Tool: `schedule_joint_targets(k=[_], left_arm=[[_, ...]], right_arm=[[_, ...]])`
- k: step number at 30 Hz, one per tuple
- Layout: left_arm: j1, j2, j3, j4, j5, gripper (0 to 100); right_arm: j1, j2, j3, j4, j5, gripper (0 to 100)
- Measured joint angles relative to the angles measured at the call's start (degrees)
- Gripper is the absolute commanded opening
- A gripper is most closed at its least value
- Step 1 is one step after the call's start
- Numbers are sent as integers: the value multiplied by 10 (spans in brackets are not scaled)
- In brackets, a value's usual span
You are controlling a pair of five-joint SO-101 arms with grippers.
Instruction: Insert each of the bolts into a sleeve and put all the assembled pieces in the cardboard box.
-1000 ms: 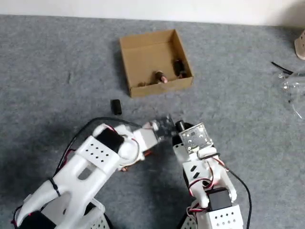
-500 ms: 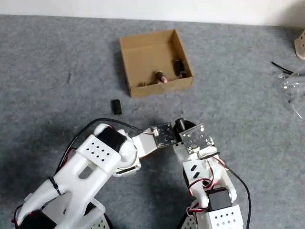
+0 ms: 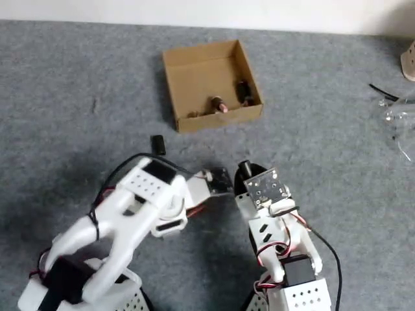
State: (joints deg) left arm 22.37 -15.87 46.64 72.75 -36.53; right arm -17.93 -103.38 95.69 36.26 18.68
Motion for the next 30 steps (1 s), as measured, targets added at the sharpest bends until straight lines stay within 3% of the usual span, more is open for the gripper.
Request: schedule_joint_targets(k=[6, 30], left_arm=[[-18, 18, -7, -51, 0, 171], [18, 23, 10, -96, 27, 171]], right_arm=[[0, 0, 0, 0, 0, 5], [0, 0, 0, -21, 0, 5]])
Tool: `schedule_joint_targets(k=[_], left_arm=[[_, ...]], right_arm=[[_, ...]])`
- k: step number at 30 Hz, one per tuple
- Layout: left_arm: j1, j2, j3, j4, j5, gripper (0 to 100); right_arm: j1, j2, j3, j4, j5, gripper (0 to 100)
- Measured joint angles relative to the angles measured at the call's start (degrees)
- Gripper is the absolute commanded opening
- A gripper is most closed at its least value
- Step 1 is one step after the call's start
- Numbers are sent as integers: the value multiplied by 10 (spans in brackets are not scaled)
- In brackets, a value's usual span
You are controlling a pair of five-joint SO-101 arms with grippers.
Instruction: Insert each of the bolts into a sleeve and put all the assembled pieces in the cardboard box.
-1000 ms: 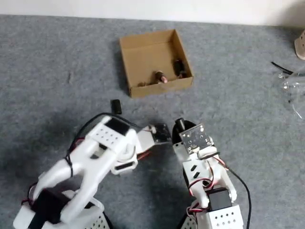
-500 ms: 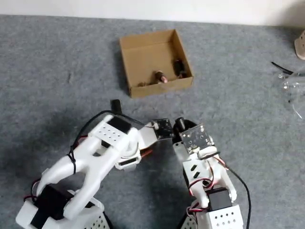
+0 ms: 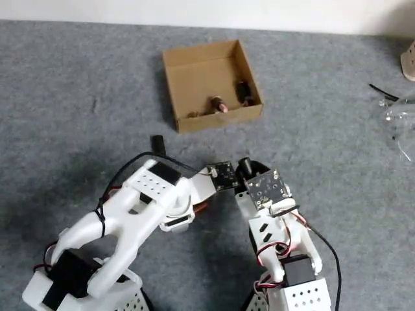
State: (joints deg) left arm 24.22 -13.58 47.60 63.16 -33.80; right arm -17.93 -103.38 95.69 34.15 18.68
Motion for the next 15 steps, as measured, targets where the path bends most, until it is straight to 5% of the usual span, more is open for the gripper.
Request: schedule_joint_targets(k=[15], left_arm=[[0, 5, 6, -10, 0, 171]], right_arm=[[0, 0, 0, 0, 0, 5]])
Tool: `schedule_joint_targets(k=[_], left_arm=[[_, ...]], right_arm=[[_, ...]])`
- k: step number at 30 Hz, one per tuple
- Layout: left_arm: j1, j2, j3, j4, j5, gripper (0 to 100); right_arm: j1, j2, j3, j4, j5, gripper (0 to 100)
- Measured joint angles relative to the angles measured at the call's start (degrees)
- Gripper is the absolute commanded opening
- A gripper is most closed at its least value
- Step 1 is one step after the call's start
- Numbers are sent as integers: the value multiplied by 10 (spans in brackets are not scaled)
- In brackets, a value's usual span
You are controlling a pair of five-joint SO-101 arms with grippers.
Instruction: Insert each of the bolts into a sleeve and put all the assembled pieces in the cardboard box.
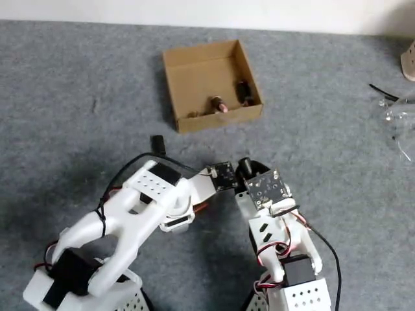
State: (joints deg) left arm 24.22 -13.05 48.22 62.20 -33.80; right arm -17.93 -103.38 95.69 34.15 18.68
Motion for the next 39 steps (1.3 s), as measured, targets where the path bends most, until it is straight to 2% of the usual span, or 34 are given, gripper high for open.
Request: schedule_joint_targets(k=[8, 10, 12, 14, 25, 28, 32, 34, 39], left_arm=[[-1, 86, -34, -1, 0, 168], [-1, 91, -40, 1, -1, 108], [-1, 91, -40, 2, -1, 0], [-1, 91, -40, 3, 0, 23], [-1, 92, -40, 3, -1, 6], [1, 77, -42, 31, -9, 6], [21, 8, -43, 97, -67, 6], [20, -34, -42, 140, -121, 6], [24, -137, -25, 299, -360, 6]], right_arm=[[4, 1, 0, 1, 3, 5], [4, 1, 0, 1, 3, 5], [4, 1, 0, 1, 3, 5], [4, 1, 0, 1, 3, 5], [5, 1, 0, 1, 4, 5], [1, 1, 0, 1, 4, 5], [1, -4, 0, 0, 2, 5], [4, -8, 0, -1, 2, 5], [3, 0, 0, -4, 2, 5]])
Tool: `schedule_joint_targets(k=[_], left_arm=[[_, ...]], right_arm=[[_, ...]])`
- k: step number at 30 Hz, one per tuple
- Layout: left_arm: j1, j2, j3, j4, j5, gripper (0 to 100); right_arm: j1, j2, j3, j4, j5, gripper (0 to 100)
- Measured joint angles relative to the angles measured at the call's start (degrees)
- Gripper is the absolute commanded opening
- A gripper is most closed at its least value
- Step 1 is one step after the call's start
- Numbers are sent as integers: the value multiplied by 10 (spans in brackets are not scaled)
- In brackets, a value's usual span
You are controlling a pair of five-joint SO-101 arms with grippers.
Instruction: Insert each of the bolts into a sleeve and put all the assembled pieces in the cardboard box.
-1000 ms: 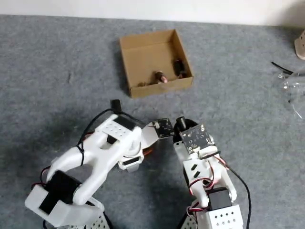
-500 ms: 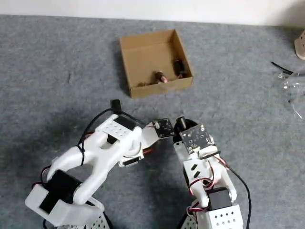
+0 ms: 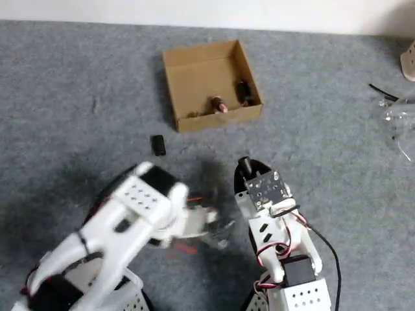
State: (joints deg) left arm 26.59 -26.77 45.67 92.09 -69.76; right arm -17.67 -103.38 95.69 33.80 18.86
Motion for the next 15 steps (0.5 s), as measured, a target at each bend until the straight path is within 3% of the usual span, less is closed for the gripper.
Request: schedule_joint_targets(k=[3, 15], left_arm=[[-18, -35, 45, 55, -84, 6], [-114, -61, 90, 63, -86, 6]], right_arm=[[0, -1, 0, -2, 0, 5], [1, -1, 0, -2, 1, 5]])
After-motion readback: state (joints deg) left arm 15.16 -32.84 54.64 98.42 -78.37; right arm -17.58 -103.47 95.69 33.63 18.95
